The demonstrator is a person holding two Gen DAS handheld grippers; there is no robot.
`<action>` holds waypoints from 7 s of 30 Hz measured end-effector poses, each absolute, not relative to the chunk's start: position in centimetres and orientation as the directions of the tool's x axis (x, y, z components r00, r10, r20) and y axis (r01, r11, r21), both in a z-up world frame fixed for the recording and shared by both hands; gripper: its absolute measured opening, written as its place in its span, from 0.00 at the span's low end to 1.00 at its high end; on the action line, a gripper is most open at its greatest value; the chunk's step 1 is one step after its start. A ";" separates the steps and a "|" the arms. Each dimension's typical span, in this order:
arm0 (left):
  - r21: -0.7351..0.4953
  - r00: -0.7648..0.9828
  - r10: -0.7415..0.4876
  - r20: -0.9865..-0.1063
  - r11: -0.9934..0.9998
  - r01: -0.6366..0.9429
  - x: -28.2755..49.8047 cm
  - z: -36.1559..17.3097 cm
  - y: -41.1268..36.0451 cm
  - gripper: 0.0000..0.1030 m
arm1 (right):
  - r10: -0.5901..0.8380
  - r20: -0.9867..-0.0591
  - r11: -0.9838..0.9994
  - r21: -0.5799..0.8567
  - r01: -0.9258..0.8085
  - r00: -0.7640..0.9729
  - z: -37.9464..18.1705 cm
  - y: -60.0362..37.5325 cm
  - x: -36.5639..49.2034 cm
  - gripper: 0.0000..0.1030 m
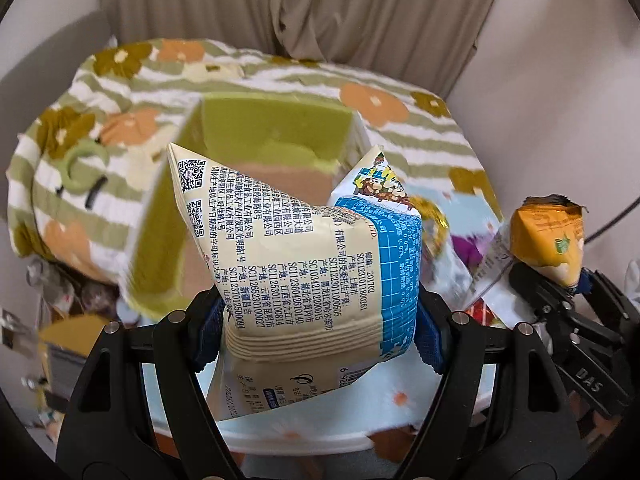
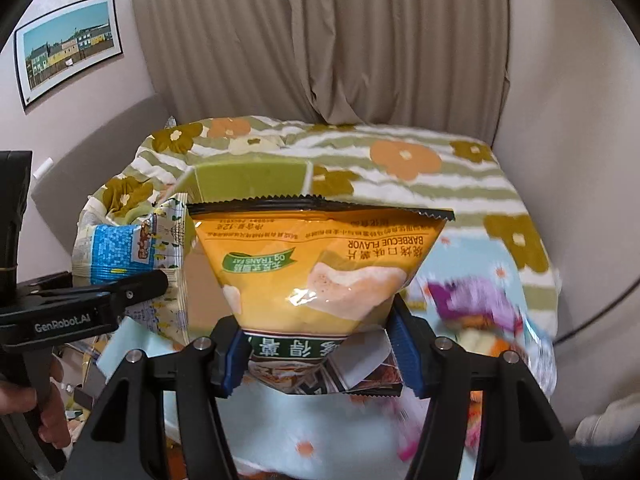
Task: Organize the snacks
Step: 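Carry both packets over the box and release them inside with both tools, then move both tools back toward the snack pile on the tray, then grasp the orange-beige cake packet with the left tool while the right tool grasps the blue-white snack bag, then lift the cake packet with the left tool while the right tool holds the blue bag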
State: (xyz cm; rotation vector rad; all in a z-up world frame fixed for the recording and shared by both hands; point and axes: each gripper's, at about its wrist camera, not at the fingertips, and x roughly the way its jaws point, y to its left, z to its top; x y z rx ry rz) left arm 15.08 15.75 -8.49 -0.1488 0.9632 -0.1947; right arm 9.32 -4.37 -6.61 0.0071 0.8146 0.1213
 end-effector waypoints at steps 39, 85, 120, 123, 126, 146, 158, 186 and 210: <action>-0.110 0.446 -0.087 -0.891 0.994 -0.026 34.2 -15.4 21.4 0.99 | 0.166 -0.843 0.959 0.017 -0.284 0.512 -11.3 4.8 31.1 0.56; -0.086 0.590 -0.067 -0.805 0.996 -0.004 18.5 -4.8 24.5 0.99 | 0.195 -0.711 0.971 0.042 -0.236 0.676 -3.5 6.3 19.1 1.00; -0.221 0.476 -0.307 -0.824 0.948 0.228 7.7 -10.4 -6.9 0.99 | 0.051 -0.776 0.994 0.103 0.047 0.628 -6.5 -25.4 1.8 1.00; -0.216 0.451 -0.313 -0.836 0.943 0.255 8.8 -11.7 -9.4 0.99 | 0.068 -0.793 0.991 0.123 0.050 0.606 -8.0 -27.1 2.4 1.00; -0.201 0.424 -0.314 -0.850 0.936 0.290 10.5 -13.2 -11.8 0.99 | 0.080 -0.808 0.987 0.148 0.069 0.583 -9.6 -28.6 3.2 1.00; -0.185 0.153 -0.306 -0.940 0.830 0.527 18.5 -24.5 -21.7 0.96 | 0.135 -0.861 0.923 0.289 0.253 0.490 -17.9 -33.2 8.0 0.99; -0.246 0.053 -0.337 -0.940 0.777 0.579 19.6 -27.1 -22.6 0.71 | 0.151 -0.886 0.909 0.299 0.291 0.438 -20.5 -32.8 9.6 0.94; -0.285 0.086 -0.382 -0.920 0.804 0.522 18.0 -24.7 -20.0 0.65 | 0.194 -0.872 0.881 0.357 0.312 0.450 -21.1 -32.7 9.0 0.60; -0.396 0.365 -0.524 -0.770 0.840 0.370 11.6 -10.3 -14.9 0.62 | 0.194 -0.783 0.936 0.328 0.127 0.591 -9.0 -31.7 4.7 0.60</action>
